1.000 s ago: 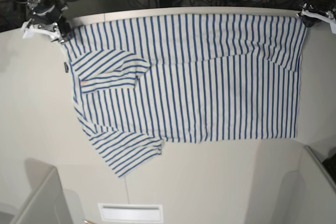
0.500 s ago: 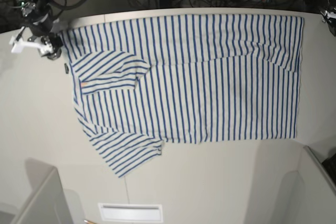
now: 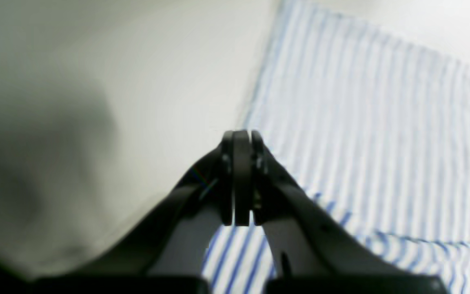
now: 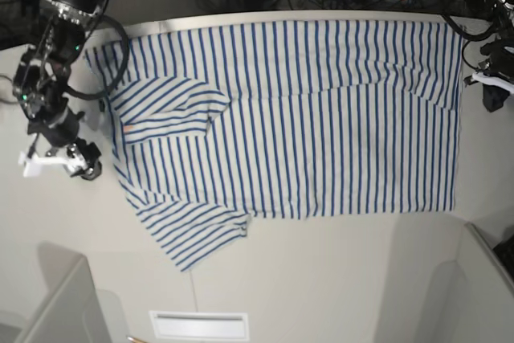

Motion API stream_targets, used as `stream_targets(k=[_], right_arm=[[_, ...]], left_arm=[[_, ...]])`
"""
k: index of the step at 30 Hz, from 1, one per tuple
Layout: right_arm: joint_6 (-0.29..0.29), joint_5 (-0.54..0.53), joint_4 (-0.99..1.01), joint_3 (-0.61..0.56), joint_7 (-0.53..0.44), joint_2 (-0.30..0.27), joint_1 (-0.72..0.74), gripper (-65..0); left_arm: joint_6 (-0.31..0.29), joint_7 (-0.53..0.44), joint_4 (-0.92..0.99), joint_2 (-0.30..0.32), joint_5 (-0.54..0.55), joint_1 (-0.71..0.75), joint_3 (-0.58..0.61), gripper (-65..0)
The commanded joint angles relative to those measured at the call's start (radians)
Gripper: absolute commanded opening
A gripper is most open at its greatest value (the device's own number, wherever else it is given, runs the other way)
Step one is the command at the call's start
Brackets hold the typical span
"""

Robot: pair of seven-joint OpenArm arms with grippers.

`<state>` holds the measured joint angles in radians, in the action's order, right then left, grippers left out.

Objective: Fold the T-shirt properly
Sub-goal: 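Release the shirt and move the right gripper to the sleeve side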

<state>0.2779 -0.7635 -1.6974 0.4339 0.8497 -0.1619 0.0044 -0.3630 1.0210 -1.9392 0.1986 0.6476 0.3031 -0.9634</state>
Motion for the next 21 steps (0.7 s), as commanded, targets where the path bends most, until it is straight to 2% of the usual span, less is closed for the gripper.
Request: stream_targets(k=[1,3,6,9,12,17,21], right_arm=[[-0.006,-0.004,0.009,-0.016,-0.023,-0.024,0.050,-32.4],[-0.019,-0.004,0.078,-0.066,-0.023,-0.034,0.108,-32.3],[-0.107,-0.004,0.222,-0.143,-0.036,-0.052,0.207,-32.6],[-0.142,-0.001,0.369,-0.192,-0.086,-0.064,0.294,-32.3],[-0.191,-0.001,0.572,-0.290,-0.146,-0.109,0.411,-32.1],[-0.339,-0.001,0.992,-0.465,-0.310,-0.156,0.601,-32.1],[-0.460,-0.001,1.241,-0.573,-0.395,-0.160,0.708,-32.1]], left_arm=[[0.006,-0.023,-0.012,0.025,0.011,-0.009,0.004,-65.0],[0.006,-0.023,-0.012,0.025,0.011,-0.018,0.011,-65.0],[0.006,-0.023,-0.004,0.025,0.011,-0.029,0.010,-65.0],[0.006,-0.023,-0.001,0.025,0.010,-0.031,0.005,-65.0],[0.006,-0.023,-0.002,0.025,-0.033,-0.031,0.005,-65.0],[0.000,-0.023,-0.002,0.022,-0.157,-0.031,0.004,-65.0],[0.000,-0.023,-0.002,0.019,-0.216,-0.029,0.004,-65.0]])
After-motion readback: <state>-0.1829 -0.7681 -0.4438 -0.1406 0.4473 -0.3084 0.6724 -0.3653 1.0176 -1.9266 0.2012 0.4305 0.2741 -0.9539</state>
